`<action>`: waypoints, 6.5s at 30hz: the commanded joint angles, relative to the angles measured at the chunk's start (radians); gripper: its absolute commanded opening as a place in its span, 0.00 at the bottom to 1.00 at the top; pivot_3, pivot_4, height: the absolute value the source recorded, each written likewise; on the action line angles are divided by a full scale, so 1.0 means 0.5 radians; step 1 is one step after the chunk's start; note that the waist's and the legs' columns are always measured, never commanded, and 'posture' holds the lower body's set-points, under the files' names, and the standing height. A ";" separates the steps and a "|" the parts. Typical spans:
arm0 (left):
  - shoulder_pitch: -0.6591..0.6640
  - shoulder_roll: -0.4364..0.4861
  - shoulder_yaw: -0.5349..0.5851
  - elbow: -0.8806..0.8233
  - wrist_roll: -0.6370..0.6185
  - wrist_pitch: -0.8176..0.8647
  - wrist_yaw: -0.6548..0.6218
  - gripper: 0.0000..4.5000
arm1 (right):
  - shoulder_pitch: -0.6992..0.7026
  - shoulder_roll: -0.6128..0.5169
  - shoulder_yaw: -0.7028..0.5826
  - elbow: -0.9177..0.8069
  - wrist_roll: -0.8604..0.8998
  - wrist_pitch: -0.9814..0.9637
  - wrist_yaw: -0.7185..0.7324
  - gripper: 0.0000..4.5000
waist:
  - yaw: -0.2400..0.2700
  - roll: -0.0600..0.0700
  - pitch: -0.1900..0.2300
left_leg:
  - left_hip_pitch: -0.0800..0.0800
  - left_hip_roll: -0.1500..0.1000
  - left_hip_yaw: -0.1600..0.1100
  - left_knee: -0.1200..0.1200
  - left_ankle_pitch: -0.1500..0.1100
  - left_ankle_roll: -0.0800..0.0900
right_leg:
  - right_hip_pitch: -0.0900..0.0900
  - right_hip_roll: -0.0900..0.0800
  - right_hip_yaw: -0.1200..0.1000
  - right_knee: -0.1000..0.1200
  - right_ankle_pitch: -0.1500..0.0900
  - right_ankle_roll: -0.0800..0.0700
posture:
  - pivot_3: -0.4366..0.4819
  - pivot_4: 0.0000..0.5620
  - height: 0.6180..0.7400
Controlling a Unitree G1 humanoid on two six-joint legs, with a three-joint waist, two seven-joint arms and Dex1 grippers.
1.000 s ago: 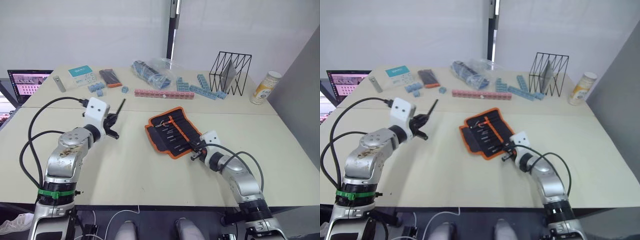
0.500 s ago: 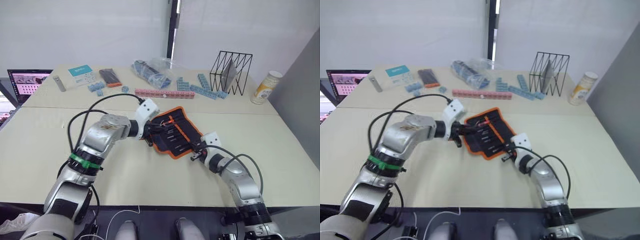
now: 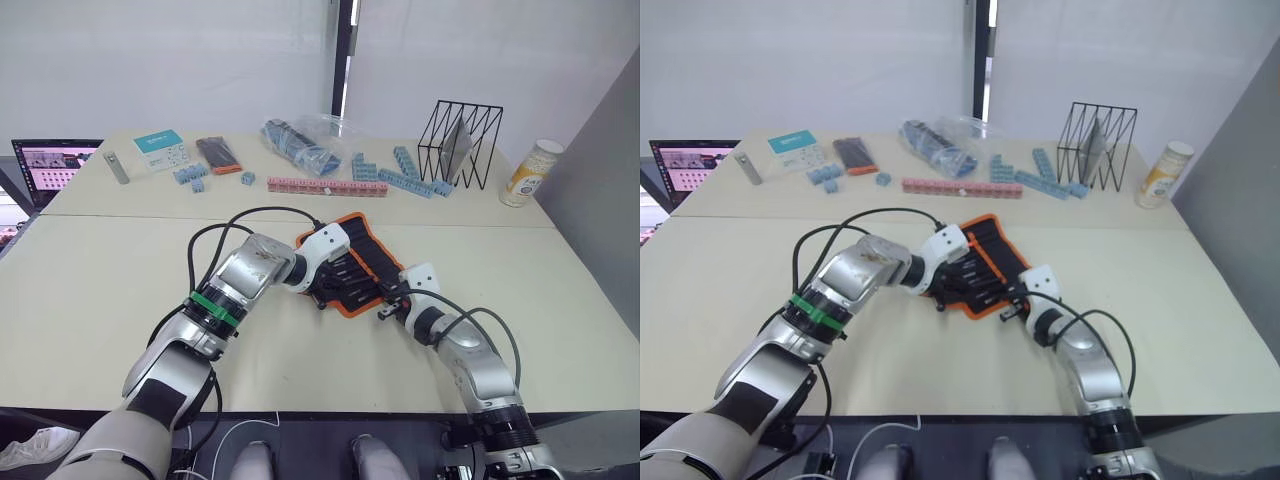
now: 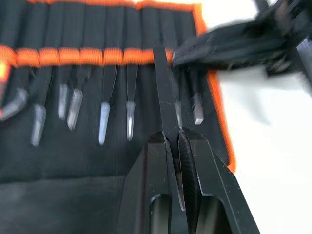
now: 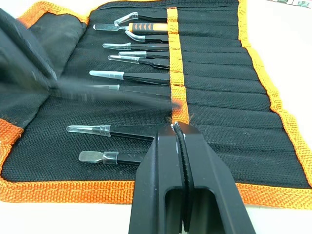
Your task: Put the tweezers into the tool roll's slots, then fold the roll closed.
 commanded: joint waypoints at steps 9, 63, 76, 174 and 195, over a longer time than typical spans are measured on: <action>-0.063 0.035 -0.039 -0.004 0.144 -0.124 -0.141 0.01 | 0.017 0.006 -0.025 0.009 -0.024 0.018 -0.043 0.00 | 0.001 0.000 0.000 | 0.000 0.000 0.000 0.000 0.000 0.000 | 0.000 0.000 0.000 0.000 0.000 0.000 | 0.48 0.27 1.00; 0.221 -0.061 1.108 -0.080 0.034 -0.795 0.199 0.99 | 0.041 -0.160 -0.142 -0.330 0.259 0.085 0.318 0.00 | -0.007 0.011 0.006 | -0.002 -0.015 -0.009 -0.002 0.002 0.003 | 0.002 -0.008 0.004 0.006 0.002 0.024 | 0.48 0.27 1.00; 0.854 0.617 1.172 -0.227 -0.296 -0.821 -0.485 1.00 | -0.173 -0.042 0.373 -0.482 0.021 0.226 0.331 0.96 | 0.037 0.012 0.008 | -0.003 -0.015 -0.011 0.001 0.002 0.003 | 0.003 -0.009 0.000 0.007 -0.004 0.012 | 0.48 0.27 1.00; 1.375 0.969 0.647 -0.802 0.158 -1.338 -0.584 0.01 | -0.239 -0.521 0.452 -0.103 -0.059 -0.218 1.007 0.00 | 0.000 0.013 0.008 | 0.010 -0.014 -0.011 0.001 0.002 0.003 | 0.003 -0.006 0.001 0.037 -0.020 0.004 | 0.48 0.27 1.00; 1.127 0.922 0.721 -0.674 -0.172 -0.936 -0.457 0.01 | -0.228 -0.608 0.402 -0.275 0.159 0.201 0.959 0.00 | 0.012 0.012 0.009 | 0.009 -0.014 -0.011 0.005 0.002 0.003 | 0.003 -0.007 0.001 0.037 -0.025 -0.006 | 0.48 0.27 1.00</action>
